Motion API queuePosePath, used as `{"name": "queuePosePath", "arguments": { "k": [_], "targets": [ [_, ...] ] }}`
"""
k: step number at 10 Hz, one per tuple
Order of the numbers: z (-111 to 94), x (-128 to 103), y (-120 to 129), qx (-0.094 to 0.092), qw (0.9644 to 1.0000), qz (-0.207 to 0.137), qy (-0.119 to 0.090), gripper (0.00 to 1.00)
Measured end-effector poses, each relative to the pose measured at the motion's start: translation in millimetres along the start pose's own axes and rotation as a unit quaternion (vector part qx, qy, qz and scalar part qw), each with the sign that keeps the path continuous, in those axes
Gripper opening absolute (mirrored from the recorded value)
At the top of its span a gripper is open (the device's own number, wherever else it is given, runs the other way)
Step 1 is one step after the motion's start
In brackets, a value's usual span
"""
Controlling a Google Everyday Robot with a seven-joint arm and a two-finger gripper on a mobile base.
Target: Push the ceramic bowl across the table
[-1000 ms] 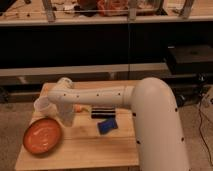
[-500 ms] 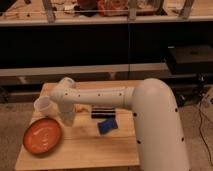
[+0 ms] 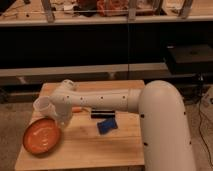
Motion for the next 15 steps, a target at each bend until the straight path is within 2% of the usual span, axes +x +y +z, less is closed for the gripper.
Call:
{"name": "queuePosePath", "arguments": {
  "k": [1,2,3,4,5,6,7,9,12,15],
  "targets": [
    [-0.9,-2.2,-19.9,0.043,0.9988,-0.024,0.003,0.0],
    [-0.3,-4.2,-34.6,0.087,0.9951,-0.047,0.004,0.0],
    [0.6,-5.1,-44.8,0.127,0.9897,-0.065,0.004,0.0],
    [3.1,-4.3,-49.3,0.146,0.9866,-0.073,0.003,0.0],
    [8.0,-4.4,-55.1,0.145,0.986,-0.081,0.002,0.0],
    [15.2,-4.9,-60.6,0.123,0.9882,-0.091,0.003,0.0],
    [22.8,-6.2,-67.2,0.09,0.9909,-0.1,0.005,0.0],
    [38.8,-10.6,-79.9,0.037,0.9928,-0.114,0.003,0.0],
    [59.2,-10.9,-71.5,-0.004,0.9929,-0.119,0.002,0.0],
    [58.6,-8.1,-51.4,-0.039,0.9944,-0.098,0.01,0.0]
  ]
}}
